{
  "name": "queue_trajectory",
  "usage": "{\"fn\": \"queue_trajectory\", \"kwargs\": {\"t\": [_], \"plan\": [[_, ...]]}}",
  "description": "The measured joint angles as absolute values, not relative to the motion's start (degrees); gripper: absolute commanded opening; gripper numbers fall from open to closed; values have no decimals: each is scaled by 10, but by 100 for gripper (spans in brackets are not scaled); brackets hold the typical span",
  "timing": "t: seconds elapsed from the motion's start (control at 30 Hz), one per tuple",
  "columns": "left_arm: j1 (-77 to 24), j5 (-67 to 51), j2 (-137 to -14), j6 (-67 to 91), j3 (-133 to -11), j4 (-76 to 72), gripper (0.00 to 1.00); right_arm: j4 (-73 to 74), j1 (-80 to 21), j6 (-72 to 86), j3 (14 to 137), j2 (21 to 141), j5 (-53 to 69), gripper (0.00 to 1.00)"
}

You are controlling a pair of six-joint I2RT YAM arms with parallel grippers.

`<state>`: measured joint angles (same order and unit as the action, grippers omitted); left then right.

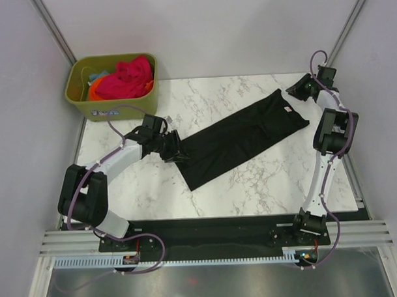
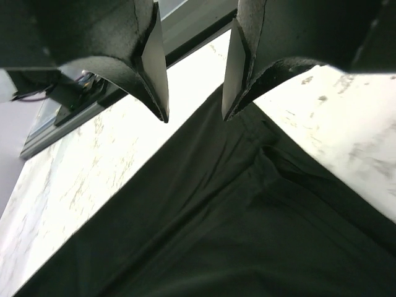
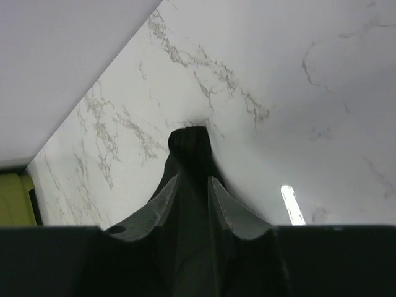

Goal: Fold and stack the t-shirts
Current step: Fold the tshirt

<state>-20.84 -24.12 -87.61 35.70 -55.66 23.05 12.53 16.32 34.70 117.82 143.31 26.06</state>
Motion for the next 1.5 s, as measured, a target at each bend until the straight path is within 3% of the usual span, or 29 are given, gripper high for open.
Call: {"fn": "queue_trajectory", "kwargs": {"t": [0.2,0.27,0.47,0.8,0.97,1.17,1.5], "plan": [[-275,-239,-884,351,-535,224,38,177,180,344,1108,1301,222,38],[-299,-239,-897,351,-532,219,36,185,184,345,1056,1242,213,42],[-346,-235,-929,353,-512,187,29,217,182,347,886,1107,193,43],[-412,-170,-924,399,-447,137,29,272,179,353,629,970,133,44],[-443,-158,-897,423,-416,112,30,265,184,352,645,952,89,45],[-451,-150,-806,439,-388,157,43,245,197,357,736,1002,50,48],[-451,-152,-767,437,-431,179,42,220,200,358,759,1101,42,43]]}}
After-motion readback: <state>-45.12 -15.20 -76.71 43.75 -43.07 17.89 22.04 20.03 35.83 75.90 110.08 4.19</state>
